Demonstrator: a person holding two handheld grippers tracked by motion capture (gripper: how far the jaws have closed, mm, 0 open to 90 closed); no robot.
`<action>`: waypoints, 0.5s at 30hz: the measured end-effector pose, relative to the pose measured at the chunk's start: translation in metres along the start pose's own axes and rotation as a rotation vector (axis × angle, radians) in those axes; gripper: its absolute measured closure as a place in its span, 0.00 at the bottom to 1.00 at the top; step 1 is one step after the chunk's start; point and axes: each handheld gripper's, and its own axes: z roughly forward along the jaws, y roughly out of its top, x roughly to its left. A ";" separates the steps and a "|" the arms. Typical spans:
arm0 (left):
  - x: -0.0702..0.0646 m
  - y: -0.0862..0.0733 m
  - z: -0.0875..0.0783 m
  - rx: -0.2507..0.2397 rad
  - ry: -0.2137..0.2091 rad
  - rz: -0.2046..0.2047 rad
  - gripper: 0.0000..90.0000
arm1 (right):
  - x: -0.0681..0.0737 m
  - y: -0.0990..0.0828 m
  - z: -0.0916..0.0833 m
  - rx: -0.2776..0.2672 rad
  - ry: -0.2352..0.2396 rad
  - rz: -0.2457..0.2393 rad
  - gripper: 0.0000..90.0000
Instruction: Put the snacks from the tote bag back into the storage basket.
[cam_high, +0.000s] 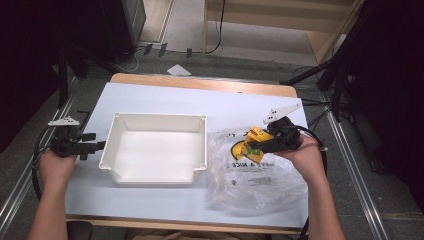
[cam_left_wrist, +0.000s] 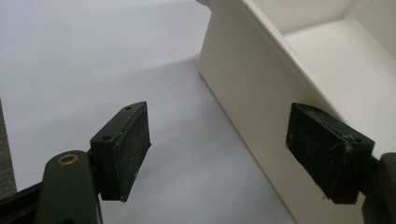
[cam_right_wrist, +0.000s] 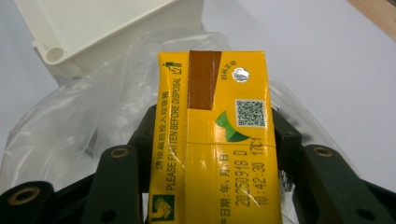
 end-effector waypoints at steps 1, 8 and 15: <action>0.000 0.000 0.000 -0.001 0.001 0.000 0.25 | 0.001 0.001 0.001 0.001 0.005 -0.003 0.58; -0.001 -0.003 -0.003 -0.001 0.002 -0.003 0.25 | 0.009 0.013 0.003 -0.007 0.017 -0.034 0.58; -0.001 -0.007 -0.006 0.004 0.008 -0.006 0.25 | 0.017 0.024 0.008 -0.002 0.032 -0.057 0.58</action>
